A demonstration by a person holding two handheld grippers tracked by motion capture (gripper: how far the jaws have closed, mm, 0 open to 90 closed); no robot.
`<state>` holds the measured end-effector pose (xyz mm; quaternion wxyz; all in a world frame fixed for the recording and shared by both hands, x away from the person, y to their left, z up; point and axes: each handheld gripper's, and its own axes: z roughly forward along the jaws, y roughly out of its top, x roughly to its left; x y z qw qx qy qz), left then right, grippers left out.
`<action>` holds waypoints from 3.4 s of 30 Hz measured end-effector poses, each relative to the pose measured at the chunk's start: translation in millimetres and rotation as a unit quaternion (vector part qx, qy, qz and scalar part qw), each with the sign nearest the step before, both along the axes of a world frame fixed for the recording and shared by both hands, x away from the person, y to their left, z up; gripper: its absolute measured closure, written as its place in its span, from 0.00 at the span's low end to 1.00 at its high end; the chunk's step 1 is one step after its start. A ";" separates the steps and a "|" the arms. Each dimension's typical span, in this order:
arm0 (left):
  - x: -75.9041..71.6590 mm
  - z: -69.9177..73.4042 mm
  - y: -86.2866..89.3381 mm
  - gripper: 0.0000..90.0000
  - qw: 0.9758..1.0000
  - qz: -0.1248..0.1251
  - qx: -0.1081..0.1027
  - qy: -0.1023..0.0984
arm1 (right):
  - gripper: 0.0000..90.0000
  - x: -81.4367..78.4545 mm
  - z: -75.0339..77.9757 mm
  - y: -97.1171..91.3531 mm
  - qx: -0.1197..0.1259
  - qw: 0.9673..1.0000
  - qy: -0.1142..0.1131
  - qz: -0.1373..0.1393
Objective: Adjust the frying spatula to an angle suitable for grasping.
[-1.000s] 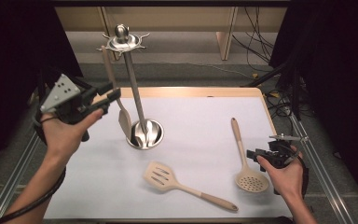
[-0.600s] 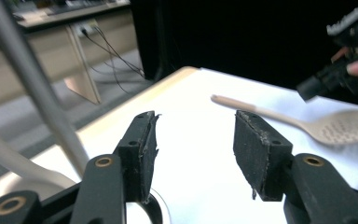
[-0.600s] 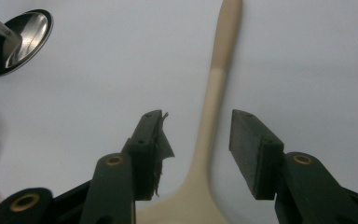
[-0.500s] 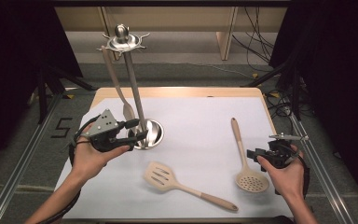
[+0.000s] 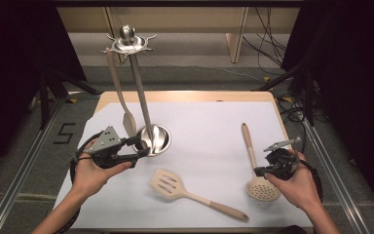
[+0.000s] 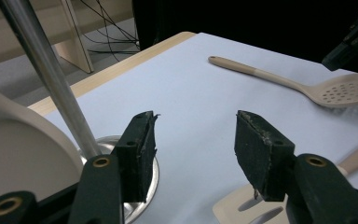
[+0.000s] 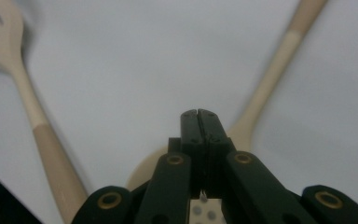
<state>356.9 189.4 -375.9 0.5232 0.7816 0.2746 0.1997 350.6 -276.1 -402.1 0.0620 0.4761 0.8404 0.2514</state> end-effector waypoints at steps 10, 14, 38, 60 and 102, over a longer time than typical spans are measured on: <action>1.0 -2.4 -3.9 0.52 1.000 -0.010 -0.005 0.003 | 1.00 -28.2 -8.5 20.6 -0.099 0.986 0.080 0.105; 1.4 -2.2 -3.2 0.52 1.000 -0.010 -0.004 0.002 | 1.00 -32.4 15.8 20.6 -0.088 0.991 0.021 0.098; 3.9 -5.3 -5.9 0.52 1.000 -0.011 0.000 0.008 | 1.00 -56.3 -28.9 41.6 -0.159 0.945 0.202 0.201; 4.1 -7.5 -6.7 0.51 1.000 -0.013 -0.002 0.010 | 1.00 -49.6 -49.6 60.2 -0.183 0.936 0.205 0.220; 9.8 -30.1 -33.6 0.48 0.995 -0.055 0.061 0.056 | 1.00 9.7 -41.6 127.8 -0.181 0.949 0.097 0.240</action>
